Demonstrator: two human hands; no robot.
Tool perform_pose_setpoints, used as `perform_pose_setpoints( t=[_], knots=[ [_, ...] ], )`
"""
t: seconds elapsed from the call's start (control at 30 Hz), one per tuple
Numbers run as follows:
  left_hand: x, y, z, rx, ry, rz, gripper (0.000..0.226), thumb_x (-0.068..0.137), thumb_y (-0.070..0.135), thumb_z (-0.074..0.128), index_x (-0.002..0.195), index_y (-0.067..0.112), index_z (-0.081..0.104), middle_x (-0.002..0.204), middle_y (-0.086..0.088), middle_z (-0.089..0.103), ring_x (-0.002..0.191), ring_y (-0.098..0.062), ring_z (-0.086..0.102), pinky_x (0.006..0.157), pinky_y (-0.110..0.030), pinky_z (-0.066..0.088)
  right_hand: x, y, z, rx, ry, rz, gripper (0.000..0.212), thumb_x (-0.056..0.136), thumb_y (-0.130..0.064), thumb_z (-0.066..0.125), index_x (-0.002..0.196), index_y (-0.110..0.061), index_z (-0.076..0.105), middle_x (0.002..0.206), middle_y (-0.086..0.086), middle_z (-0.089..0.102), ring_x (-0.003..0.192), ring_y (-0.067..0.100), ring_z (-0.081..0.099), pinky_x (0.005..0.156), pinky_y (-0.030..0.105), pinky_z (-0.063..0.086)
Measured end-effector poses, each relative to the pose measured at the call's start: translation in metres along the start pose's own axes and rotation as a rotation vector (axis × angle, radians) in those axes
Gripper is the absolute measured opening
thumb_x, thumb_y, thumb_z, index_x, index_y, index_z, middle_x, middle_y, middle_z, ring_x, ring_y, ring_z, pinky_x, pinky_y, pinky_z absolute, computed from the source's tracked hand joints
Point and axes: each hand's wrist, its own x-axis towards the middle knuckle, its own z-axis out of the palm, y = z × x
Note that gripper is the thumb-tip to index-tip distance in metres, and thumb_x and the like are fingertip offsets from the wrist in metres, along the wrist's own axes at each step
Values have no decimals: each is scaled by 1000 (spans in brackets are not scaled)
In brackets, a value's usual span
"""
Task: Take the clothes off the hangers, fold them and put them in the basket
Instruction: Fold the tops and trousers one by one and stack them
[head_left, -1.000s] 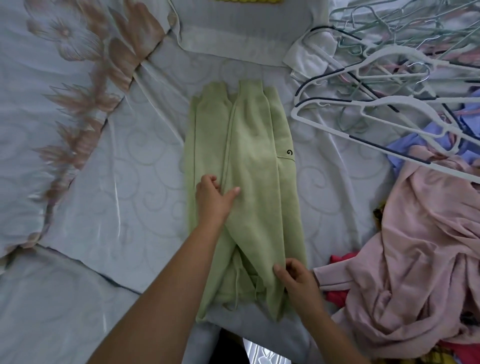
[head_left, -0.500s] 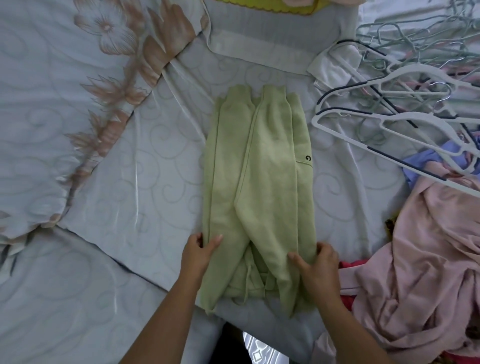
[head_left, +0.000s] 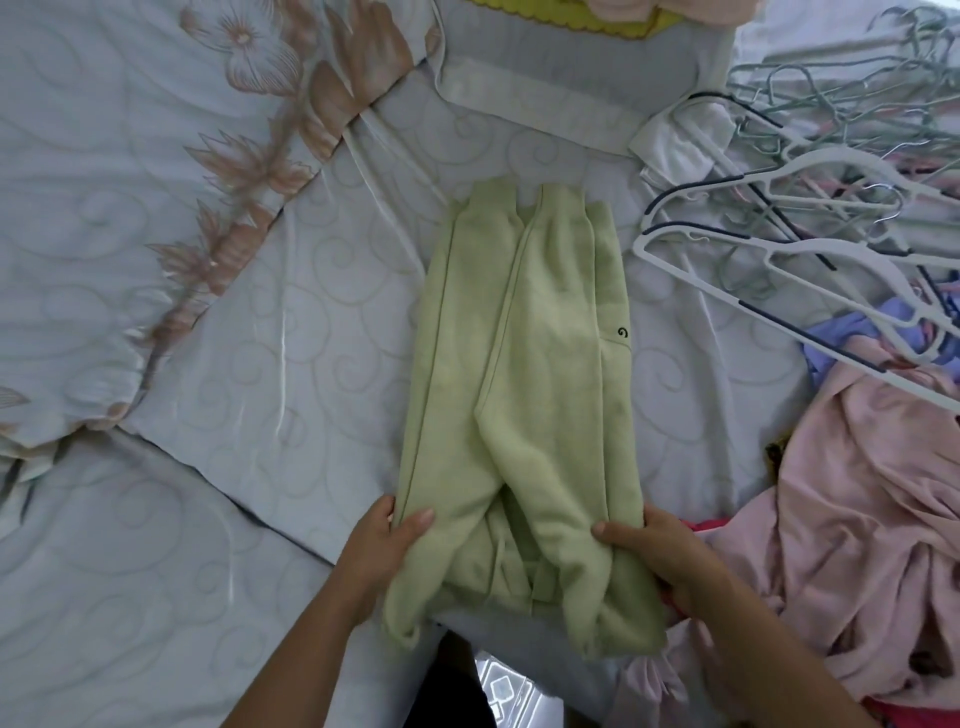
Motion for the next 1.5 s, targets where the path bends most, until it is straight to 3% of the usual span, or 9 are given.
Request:
perform_pose_setpoints(
  t=[0.17, 0.3, 0.43, 0.53, 0.73, 0.87, 1.1, 1.33, 1.5],
  knots=[
    [-21, 40, -12, -81, -16, 20, 43, 89, 21, 61, 129, 14, 46, 107, 0, 61, 80, -6, 62, 50, -11, 47, -15, -25, -19, 71, -78, 16, 85, 55, -13, 87, 130, -9, 46, 104, 17, 67, 87, 33, 67, 57, 31, 57],
    [2, 118, -12, -201, -67, 141, 35, 95, 19, 50, 130, 20, 46, 106, 1, 57, 80, -5, 59, 50, -12, 49, -5, -95, -30, 62, -82, -113, 51, 77, -23, 72, 125, -25, 51, 114, 7, 63, 84, 16, 63, 57, 22, 52],
    [34, 199, -3, -478, -133, 173, 27, 98, 9, 38, 101, 0, 64, 80, -1, 69, 64, -13, 66, 52, -19, 54, 21, -169, -37, 384, -136, -190, 40, 44, -32, 93, 73, -15, 70, 82, 8, 73, 47, 7, 63, 45, 20, 50],
    [73, 229, -2, -727, -174, 226, 21, 98, 21, 44, 106, 7, 58, 91, -13, 68, 81, -22, 68, 71, -34, 59, 45, -201, -30, 529, -78, -269, 52, 88, -54, 51, 112, -8, 56, 88, 10, 71, 60, 11, 66, 48, 17, 50],
    [119, 175, 17, 109, 256, 260, 58, 86, 30, 65, 133, 7, 38, 129, -11, 49, 111, -22, 52, 90, -30, 45, 94, -165, -15, -110, 499, -392, 69, 67, -70, 60, 109, -14, 60, 109, 6, 60, 99, 22, 58, 86, 40, 49],
    [119, 149, 16, -53, 211, 198, 58, 84, 37, 66, 128, 4, 46, 123, -5, 55, 107, -19, 55, 88, -29, 44, 90, -145, 0, 69, 394, -485, 28, 87, -34, 63, 101, -10, 55, 89, -4, 58, 82, 9, 55, 67, 22, 45],
    [102, 158, 20, 201, 305, 396, 23, 90, 27, 58, 97, 8, 48, 93, -6, 55, 85, -23, 53, 76, -39, 46, 73, -142, -2, -43, 449, -497, 31, 88, -31, 62, 107, -13, 45, 102, 2, 54, 85, 14, 55, 70, 32, 48],
    [42, 57, 28, 112, 138, 101, 10, 91, 18, 59, 96, 14, 51, 104, -11, 61, 91, -25, 60, 76, -34, 49, 42, -23, -5, -203, 447, -146, 36, 85, -30, 66, 101, -6, 44, 101, 14, 58, 87, 25, 55, 72, 35, 46],
    [35, 52, 37, 15, 180, 41, 48, 80, 27, 73, 115, 5, 49, 116, -14, 60, 95, -25, 61, 76, -32, 50, 42, -8, -9, -272, 565, -219, 46, 76, -35, 75, 104, -6, 52, 101, 13, 59, 99, 32, 57, 86, 45, 48]
  ],
)
